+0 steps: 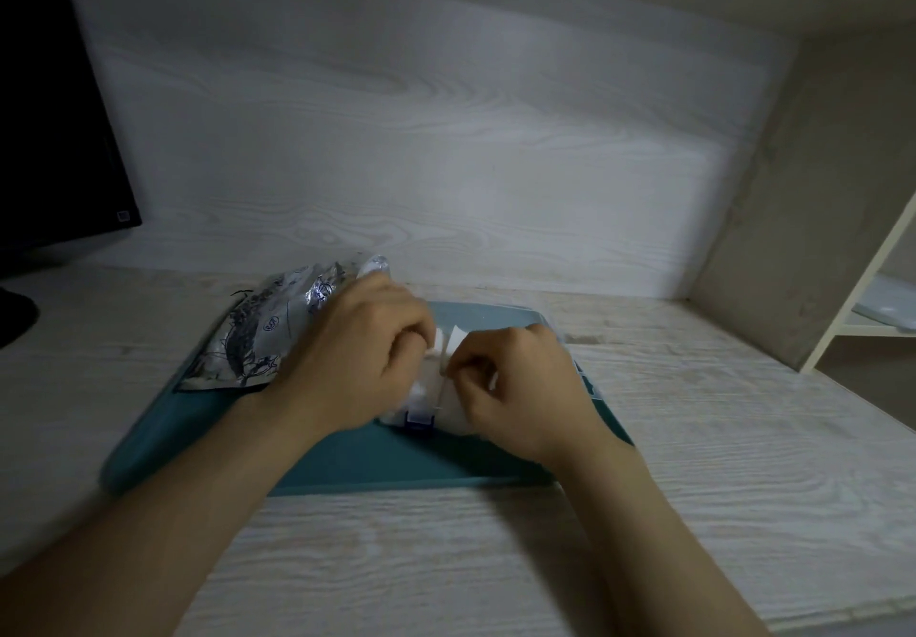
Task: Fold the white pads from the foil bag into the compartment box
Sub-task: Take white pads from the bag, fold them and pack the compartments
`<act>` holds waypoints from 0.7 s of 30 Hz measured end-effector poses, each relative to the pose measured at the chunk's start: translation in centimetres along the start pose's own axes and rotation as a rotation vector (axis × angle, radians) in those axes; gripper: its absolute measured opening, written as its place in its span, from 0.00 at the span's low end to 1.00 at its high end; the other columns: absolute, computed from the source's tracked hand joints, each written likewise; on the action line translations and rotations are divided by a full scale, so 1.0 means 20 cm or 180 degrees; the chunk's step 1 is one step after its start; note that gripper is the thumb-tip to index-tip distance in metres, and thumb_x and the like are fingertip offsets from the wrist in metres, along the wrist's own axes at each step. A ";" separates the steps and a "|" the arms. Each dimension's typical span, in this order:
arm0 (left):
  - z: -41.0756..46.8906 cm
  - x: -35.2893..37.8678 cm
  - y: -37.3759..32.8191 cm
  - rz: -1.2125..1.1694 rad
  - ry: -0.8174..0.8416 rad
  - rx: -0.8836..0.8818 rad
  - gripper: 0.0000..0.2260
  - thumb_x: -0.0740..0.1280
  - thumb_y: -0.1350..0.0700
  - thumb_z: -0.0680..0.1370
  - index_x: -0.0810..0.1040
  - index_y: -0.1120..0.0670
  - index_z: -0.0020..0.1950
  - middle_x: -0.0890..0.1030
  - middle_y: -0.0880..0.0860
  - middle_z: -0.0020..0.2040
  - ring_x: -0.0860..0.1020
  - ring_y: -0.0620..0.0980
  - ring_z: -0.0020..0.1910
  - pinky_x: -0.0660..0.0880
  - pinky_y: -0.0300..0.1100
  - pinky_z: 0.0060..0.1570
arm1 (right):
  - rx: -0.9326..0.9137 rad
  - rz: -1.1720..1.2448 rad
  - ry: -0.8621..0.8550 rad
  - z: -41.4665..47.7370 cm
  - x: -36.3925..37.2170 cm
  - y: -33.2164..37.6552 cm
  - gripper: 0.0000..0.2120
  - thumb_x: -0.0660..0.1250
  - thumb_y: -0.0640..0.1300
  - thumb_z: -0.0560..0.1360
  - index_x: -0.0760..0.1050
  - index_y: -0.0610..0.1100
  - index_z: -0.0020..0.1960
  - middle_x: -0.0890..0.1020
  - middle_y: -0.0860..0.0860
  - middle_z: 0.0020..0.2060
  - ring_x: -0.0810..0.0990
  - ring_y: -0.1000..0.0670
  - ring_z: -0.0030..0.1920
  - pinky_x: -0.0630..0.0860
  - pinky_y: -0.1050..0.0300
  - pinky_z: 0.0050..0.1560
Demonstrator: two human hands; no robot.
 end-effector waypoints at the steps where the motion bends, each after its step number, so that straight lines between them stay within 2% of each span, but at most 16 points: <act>1: 0.01 -0.02 0.01 0.0133 -0.0279 -0.0026 0.09 0.62 0.61 0.75 0.81 0.54 0.40 0.78 0.46 0.39 0.72 0.48 0.44 0.70 0.42 0.49 | 0.0031 0.0062 -0.0155 0.00 -0.01 0.00 0.14 0.60 0.47 0.72 0.85 0.50 0.43 0.84 0.55 0.34 0.80 0.53 0.33 0.80 0.52 0.35; 3: 0.01 -0.04 0.06 0.0509 -0.0767 -0.0310 0.07 0.64 0.59 0.74 0.82 0.54 0.46 0.80 0.49 0.46 0.73 0.53 0.50 0.70 0.48 0.50 | 0.0106 0.0222 -0.0454 0.01 -0.03 0.00 0.11 0.64 0.43 0.73 0.85 0.51 0.45 0.84 0.56 0.34 0.80 0.54 0.33 0.80 0.53 0.35; 4: 0.00 -0.05 0.10 0.0616 -0.0914 -0.0574 0.10 0.65 0.57 0.73 0.82 0.54 0.51 0.80 0.51 0.51 0.73 0.55 0.53 0.69 0.49 0.52 | 0.0159 0.0300 -0.0562 0.01 -0.03 0.00 0.10 0.65 0.42 0.73 0.85 0.50 0.46 0.85 0.56 0.35 0.80 0.55 0.33 0.79 0.56 0.35; 6: -0.01 -0.06 0.19 0.0606 -0.0938 -0.1241 0.20 0.70 0.53 0.73 0.78 0.54 0.64 0.78 0.55 0.64 0.73 0.59 0.63 0.69 0.52 0.61 | 0.0237 0.0383 -0.0652 0.04 -0.02 0.01 0.10 0.67 0.39 0.73 0.86 0.48 0.48 0.86 0.56 0.37 0.80 0.56 0.34 0.75 0.67 0.36; 8: -0.03 -0.06 0.28 0.0557 -0.0607 -0.1863 0.34 0.74 0.44 0.71 0.70 0.53 0.75 0.72 0.56 0.75 0.69 0.62 0.73 0.66 0.62 0.72 | 0.0249 0.0357 -0.0608 0.09 0.00 0.04 0.11 0.68 0.36 0.74 0.87 0.47 0.51 0.88 0.55 0.42 0.82 0.56 0.40 0.73 0.74 0.42; 9: -0.04 -0.05 0.32 0.0478 -0.0409 -0.2127 0.39 0.72 0.39 0.70 0.67 0.52 0.78 0.69 0.55 0.78 0.67 0.61 0.76 0.64 0.65 0.74 | 0.0234 0.0320 -0.0534 0.13 0.02 0.06 0.13 0.68 0.36 0.75 0.87 0.46 0.53 0.88 0.54 0.46 0.83 0.56 0.44 0.74 0.74 0.46; 12: -0.06 -0.05 0.35 -0.0128 -0.0231 -0.2692 0.42 0.68 0.35 0.70 0.63 0.49 0.81 0.69 0.53 0.80 0.68 0.59 0.77 0.65 0.61 0.75 | 0.0074 0.0222 -0.0319 0.26 0.07 0.11 0.16 0.67 0.33 0.76 0.86 0.42 0.59 0.88 0.48 0.55 0.85 0.46 0.52 0.80 0.55 0.58; 14: -0.07 -0.07 0.36 -0.0354 -0.0285 -0.2826 0.40 0.64 0.34 0.70 0.66 0.48 0.80 0.73 0.52 0.77 0.72 0.58 0.74 0.70 0.57 0.73 | 0.0107 0.0214 -0.0060 0.35 0.12 0.13 0.16 0.66 0.35 0.79 0.83 0.40 0.64 0.86 0.45 0.59 0.84 0.42 0.57 0.79 0.48 0.62; 16: -0.08 -0.08 0.37 -0.0335 -0.0319 -0.2883 0.34 0.59 0.33 0.71 0.72 0.47 0.74 0.79 0.51 0.71 0.75 0.58 0.68 0.73 0.56 0.68 | 0.0184 0.0172 0.0149 0.43 0.19 0.14 0.15 0.66 0.39 0.82 0.80 0.38 0.67 0.84 0.42 0.62 0.82 0.41 0.60 0.78 0.48 0.64; 18: -0.08 -0.07 0.38 -0.0347 -0.0417 -0.2889 0.26 0.56 0.33 0.72 0.77 0.48 0.60 0.82 0.52 0.59 0.77 0.59 0.59 0.76 0.56 0.62 | 0.0284 0.0190 0.0227 0.50 0.26 0.14 0.15 0.66 0.41 0.82 0.79 0.37 0.66 0.83 0.41 0.61 0.81 0.39 0.60 0.78 0.47 0.62; 19: -0.08 -0.07 0.38 -0.0353 -0.0475 -0.2885 0.23 0.54 0.34 0.73 0.75 0.49 0.53 0.82 0.53 0.55 0.77 0.59 0.55 0.76 0.55 0.58 | 0.0339 0.0224 0.0235 0.53 0.28 0.14 0.14 0.67 0.42 0.82 0.78 0.36 0.64 0.83 0.40 0.60 0.80 0.38 0.60 0.78 0.46 0.61; 21: -0.09 -0.05 0.39 -0.0329 -0.0548 -0.2922 0.20 0.52 0.36 0.74 0.72 0.51 0.47 0.81 0.54 0.51 0.75 0.60 0.52 0.74 0.53 0.53 | 0.0487 0.0265 0.0245 0.59 0.33 0.14 0.15 0.67 0.41 0.81 0.77 0.34 0.63 0.83 0.39 0.58 0.80 0.38 0.59 0.77 0.44 0.60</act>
Point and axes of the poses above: each hand's wrist, its own z-axis towards the middle knuckle, its own x-axis out of the palm, y = z × x, the point moved 3 cm from there along z, towards the middle knuckle
